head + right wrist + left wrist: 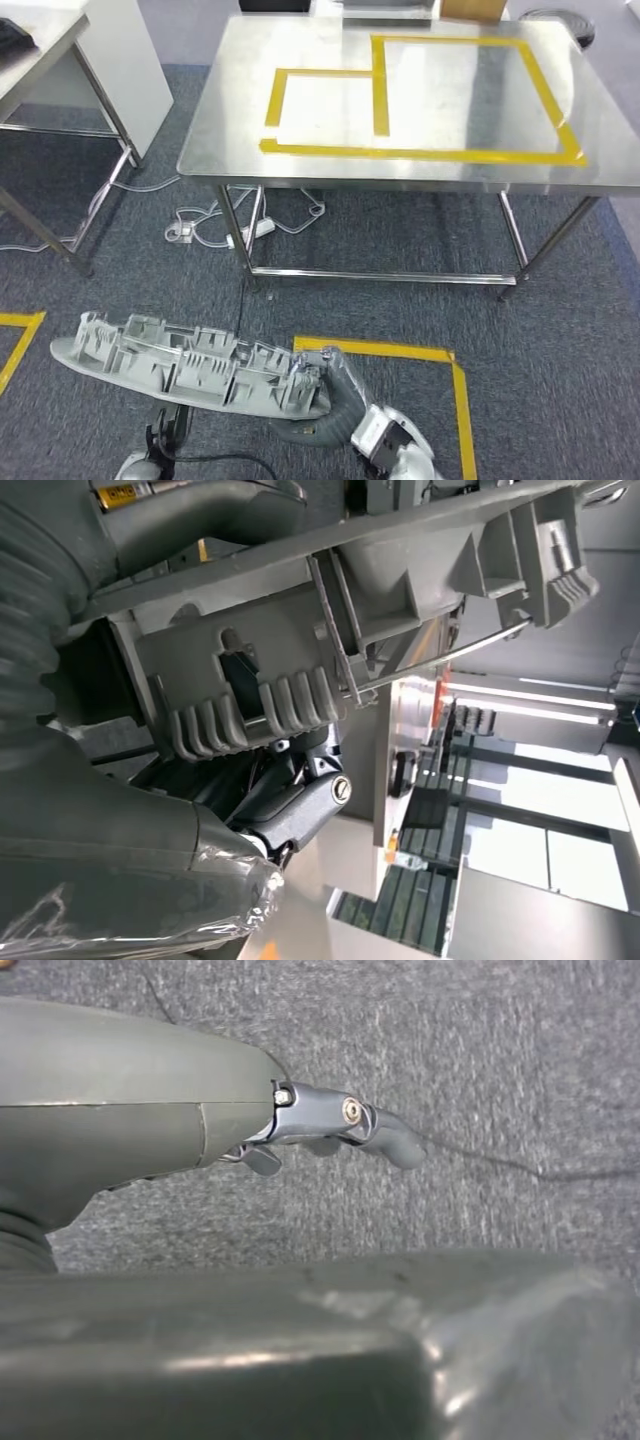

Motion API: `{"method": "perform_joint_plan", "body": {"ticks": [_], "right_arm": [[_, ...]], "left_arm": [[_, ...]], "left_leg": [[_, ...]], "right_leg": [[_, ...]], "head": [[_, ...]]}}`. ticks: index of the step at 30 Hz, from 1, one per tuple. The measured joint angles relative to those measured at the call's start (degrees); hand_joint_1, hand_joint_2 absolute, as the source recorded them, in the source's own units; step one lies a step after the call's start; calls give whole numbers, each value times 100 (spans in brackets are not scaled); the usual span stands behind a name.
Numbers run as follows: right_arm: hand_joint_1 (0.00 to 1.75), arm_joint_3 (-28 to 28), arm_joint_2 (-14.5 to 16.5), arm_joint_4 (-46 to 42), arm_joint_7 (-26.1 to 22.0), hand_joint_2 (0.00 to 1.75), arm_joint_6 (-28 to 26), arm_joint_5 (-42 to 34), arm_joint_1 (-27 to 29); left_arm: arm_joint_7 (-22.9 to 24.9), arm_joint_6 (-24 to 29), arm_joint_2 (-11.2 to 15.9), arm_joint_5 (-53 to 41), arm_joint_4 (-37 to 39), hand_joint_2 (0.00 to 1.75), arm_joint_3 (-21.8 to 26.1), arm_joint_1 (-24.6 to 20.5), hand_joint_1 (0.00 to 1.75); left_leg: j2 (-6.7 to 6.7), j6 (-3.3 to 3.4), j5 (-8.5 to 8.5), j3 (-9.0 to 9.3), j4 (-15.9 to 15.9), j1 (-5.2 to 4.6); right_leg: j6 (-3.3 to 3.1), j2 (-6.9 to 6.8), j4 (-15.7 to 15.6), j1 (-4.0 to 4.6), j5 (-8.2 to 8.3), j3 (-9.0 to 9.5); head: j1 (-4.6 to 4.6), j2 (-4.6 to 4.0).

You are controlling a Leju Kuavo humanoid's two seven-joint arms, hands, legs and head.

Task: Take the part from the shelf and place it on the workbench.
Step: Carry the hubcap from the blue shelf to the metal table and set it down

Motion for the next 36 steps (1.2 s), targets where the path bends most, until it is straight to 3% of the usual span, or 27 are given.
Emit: {"method": "perform_joint_plan", "body": {"ticks": [2, 3, 4, 6, 7, 8, 9, 11, 13, 16, 18, 21, 23, 24, 26, 28, 33, 34, 36], "right_arm": [[175, -5, 2, -9, -14, 175, 0, -2, -14], [175, -8, 3, -13, -27, 175, -1, -4, -17], [175, -10, 4, -15, -41, 175, -5, -6, -14], [175, -16, 2, -15, -61, 175, -25, -7, 3], [175, -20, 1, -15, -65, 175, -34, -6, 17], [175, -23, 0, -15, -67, 175, -40, -6, 28], [175, -24, -1, -15, -68, 175, -48, -4, 34], [175, -23, 1, -21, -70, 175, -76, -3, 34], [175, -22, 2, -42, -73, 175, -118, -4, 30], [175, -21, 2, -94, -75, 175, -152, -4, 26], [175, -19, 2, -130, -77, 175, -157, -4, 22], [175, -10, 1, -149, -80, 175, -161, -4, 19], [175, -7, 0, -149, -78, 175, -179, -5, 28], [175, -7, -1, -151, -76, 175, -193, -6, 31], [175, -6, -1, -165, -76, 175, -220, -7, 25], [175, -4, 0, -189, -79, 175, -232, -9, 16], [175, -3, 1, -208, -78, 175, -246, -12, 9], [175, -3, 2, -209, -79, 175, -244, -12, 5], [175, -3, 2, -210, -82, 175, -230, -12, 0]], "left_arm": [[4, 62, 1, -49, 0, 0, -10, -35, 0], [7, 109, 1, -77, 0, 0, -20, -53, 0], [11, 156, 2, -97, 1, 0, -28, -60, 0], [22, 213, 0, -110, 3, 0, -38, -52, 0], [25, 224, 0, -110, 4, 0, -38, -45, 0], [27, 229, 1, -110, 5, 0, -38, -43, 0], [28, 231, 2, -110, 6, 0, -38, -46, 0], [28, 244, 4, -116, 7, 0, -38, -55, 0], [28, 267, 4, -125, 7, 0, -41, -69, 0], [28, 288, -2, -135, 7, 0, -48, -79, 0], [28, 294, -5, -143, 7, 0, -49, -86, 0], [28, 297, -11, -155, 7, 0, -55, -96, 0], [35, 298, -11, -166, 7, 0, -76, -93, 0], [41, 298, -13, -167, 7, 0, -91, -92, 0], [51, 298, -19, -170, 7, 0, -117, -92, 0], [48, 297, -21, -179, 7, 0, -133, -94, 0], [32, 297, -19, -223, 5, 0, -151, -101, 0], [29, 298, -19, -224, 5, 0, -155, -106, 0], [28, 299, -20, -226, 5, 0, -164, -109, 0]], "left_leg": [[16, -60, 26, -41, 132, 11], [25, -98, 14, -164, 351, 15], [36, -141, -58, -354, 668, 24], [48, -225, -369, -786, 1311, 45], [51, -248, -493, -951, 1484, 56], [52, -254, -490, -1051, 1507, 62], [53, -245, -317, -1075, 1352, 64], [59, -200, 307, -966, 708, 62], [67, -136, 623, -856, 167, 44], [64, -31, 699, -840, 36, 31], [65, 27, 748, -816, 12, 53], [67, 66, 755, -801, 2, 64], [66, 68, 750, -797, 4, 65], [64, 65, 745, -788, 5, 67], [59, 38, 723, -757, 7, 73], [52, -14, 702, -750, 21, 54], [55, -150, 655, -785, 63, 65], [59, -174, 534, -870, 252, 67], [64, -204, 166, -1224, 989, 64]], "right_leg": [[-61, 4, -52, -15, -15, 85], [-90, 4, -86, -30, -29, 138], [-112, 3, -119, -43, -50, 193], [-144, 6, -151, -54, -114, 296], [-149, 14, -155, -58, -151, 345], [-146, 26, -155, -62, -185, 391], [-137, 39, -155, -66, -216, 435], [-97, 59, -155, -72, -266, 511], [-37, 71, -144, -61, -294, 524], [69, 70, -154, -57, -304, 501], [137, 45, 21, -64, -434, 431], [217, -2, 1008, -85, -945, 2], [243, -9, 1437, -92, -1051, -199], [247, -11, 1337, -95, -947, -147], [250, -14, 618, -109, -591, 223], [218, -1, -2, -111, -415, 565], [21, 25, -142, -88, -409, 634], [-15, 18, -151, -99, -408, 643], [-63, 5, -156, -107, -416, 652]], "head": [[-2, 1], [-4, 1], [-5, 1], [-5, 1], [-7, 1], [-6, 1], [-8, 1], [-7, 1], [-3, 1], [1, 1], [29, 1], [84, 1], [85, 1], [85, 1], [86, 1], [89, 1], [67, 1], [58, 1], [38, 1]]}}
